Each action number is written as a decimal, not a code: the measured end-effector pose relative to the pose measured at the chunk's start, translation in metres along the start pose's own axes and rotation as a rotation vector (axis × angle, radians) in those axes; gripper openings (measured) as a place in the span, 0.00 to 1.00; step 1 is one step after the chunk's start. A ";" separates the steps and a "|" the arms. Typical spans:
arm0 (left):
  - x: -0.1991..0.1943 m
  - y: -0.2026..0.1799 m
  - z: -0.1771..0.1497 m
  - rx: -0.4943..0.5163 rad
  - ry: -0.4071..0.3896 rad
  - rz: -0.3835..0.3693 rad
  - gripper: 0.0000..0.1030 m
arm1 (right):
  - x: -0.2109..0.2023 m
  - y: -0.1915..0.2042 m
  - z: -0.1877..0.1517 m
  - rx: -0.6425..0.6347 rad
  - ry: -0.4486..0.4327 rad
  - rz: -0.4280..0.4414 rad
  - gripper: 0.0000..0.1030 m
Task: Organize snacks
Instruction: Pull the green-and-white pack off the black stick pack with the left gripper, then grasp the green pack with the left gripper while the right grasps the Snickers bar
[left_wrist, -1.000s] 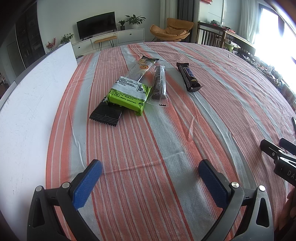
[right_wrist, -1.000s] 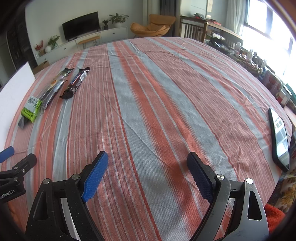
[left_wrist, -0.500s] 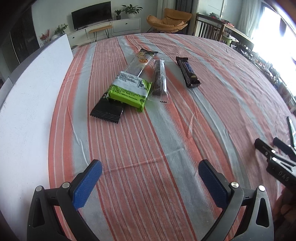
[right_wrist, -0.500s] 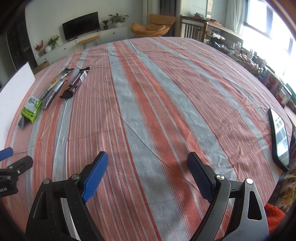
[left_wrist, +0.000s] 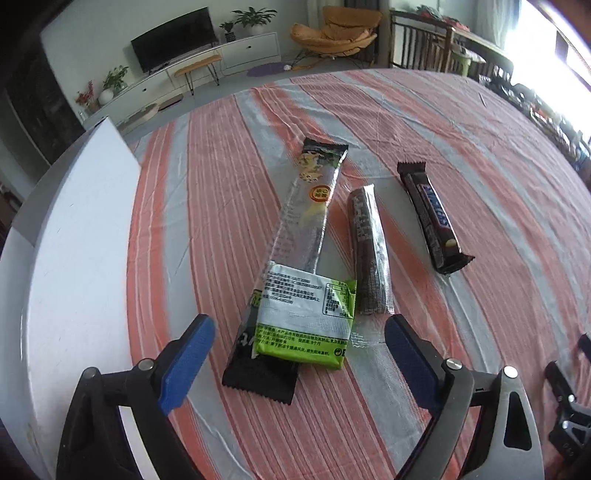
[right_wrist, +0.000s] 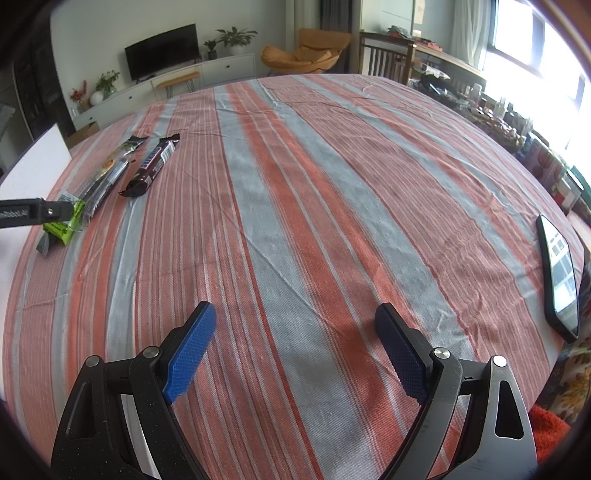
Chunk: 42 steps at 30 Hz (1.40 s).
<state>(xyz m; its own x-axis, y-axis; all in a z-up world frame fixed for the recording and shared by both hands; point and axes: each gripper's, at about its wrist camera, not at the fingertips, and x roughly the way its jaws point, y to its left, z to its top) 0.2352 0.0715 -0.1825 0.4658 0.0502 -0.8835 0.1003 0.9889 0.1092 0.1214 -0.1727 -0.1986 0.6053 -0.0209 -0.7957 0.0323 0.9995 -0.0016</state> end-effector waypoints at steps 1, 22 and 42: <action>0.004 -0.006 -0.001 0.035 0.004 0.008 0.85 | 0.000 0.000 0.000 0.000 0.000 0.000 0.88; -0.059 -0.032 -0.114 -0.078 0.043 -0.191 0.65 | 0.000 0.000 0.000 0.000 -0.001 0.000 0.88; -0.040 -0.020 -0.121 -0.107 -0.132 -0.081 1.00 | 0.008 0.012 0.041 -0.008 0.088 0.149 0.84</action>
<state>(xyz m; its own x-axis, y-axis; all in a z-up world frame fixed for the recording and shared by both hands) 0.1086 0.0670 -0.2046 0.5719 -0.0423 -0.8192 0.0513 0.9986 -0.0157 0.1598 -0.1616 -0.1802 0.5308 0.1296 -0.8375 -0.0592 0.9915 0.1159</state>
